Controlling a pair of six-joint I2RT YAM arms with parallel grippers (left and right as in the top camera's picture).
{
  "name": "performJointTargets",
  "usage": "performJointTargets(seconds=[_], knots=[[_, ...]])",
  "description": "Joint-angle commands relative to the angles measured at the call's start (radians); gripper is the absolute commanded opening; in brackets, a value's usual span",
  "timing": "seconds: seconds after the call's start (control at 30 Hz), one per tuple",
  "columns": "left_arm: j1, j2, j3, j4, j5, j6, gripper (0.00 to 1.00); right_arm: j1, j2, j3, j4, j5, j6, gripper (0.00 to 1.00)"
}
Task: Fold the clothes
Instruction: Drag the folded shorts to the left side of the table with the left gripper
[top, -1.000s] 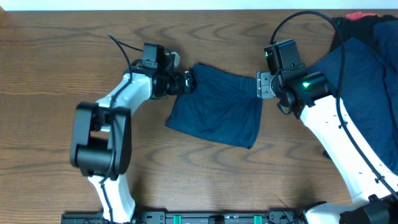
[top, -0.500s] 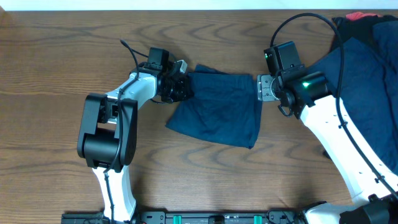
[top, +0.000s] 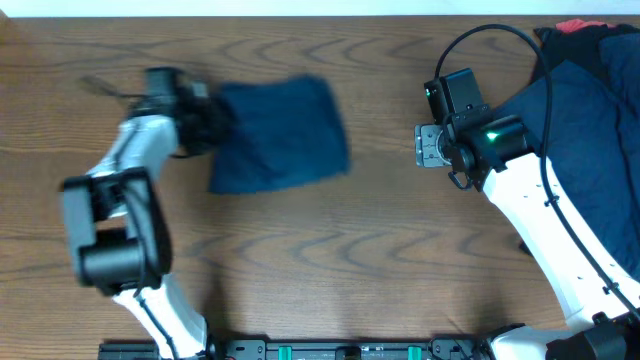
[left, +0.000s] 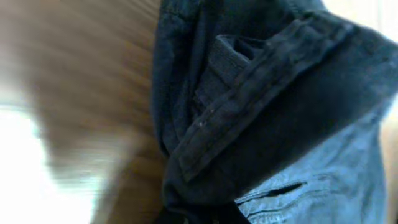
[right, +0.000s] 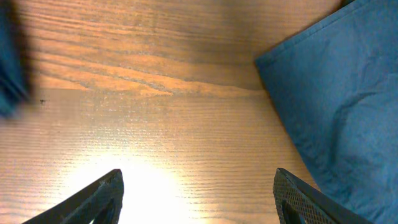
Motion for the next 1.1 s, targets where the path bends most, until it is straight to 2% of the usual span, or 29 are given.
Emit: performJointTargets(seconds=[0.0,0.27,0.47,0.77,1.07], knots=[[0.133,-0.039,-0.008,-0.005,-0.072,-0.144,0.06,-0.009,-0.014,0.003,-0.006,0.021,-0.003,0.75],[0.386,-0.04,-0.008,-0.001,-0.07,-0.161,0.06,-0.01,-0.014,0.003,-0.007,0.021,-0.003,0.75],[0.479,-0.04,-0.008,-0.002,-0.07,-0.161,0.06,-0.009,-0.014,0.003,-0.007,0.021,-0.003,0.75],[0.522,-0.04,-0.008,-0.047,-0.081,-0.236,0.06,-0.01,-0.014,0.003,-0.007,0.021,-0.003,0.75],[0.522,-0.04,-0.008,-0.1,-0.081,-0.379,0.06,-0.01,-0.014,0.003,-0.032,0.021,-0.003,0.75]])
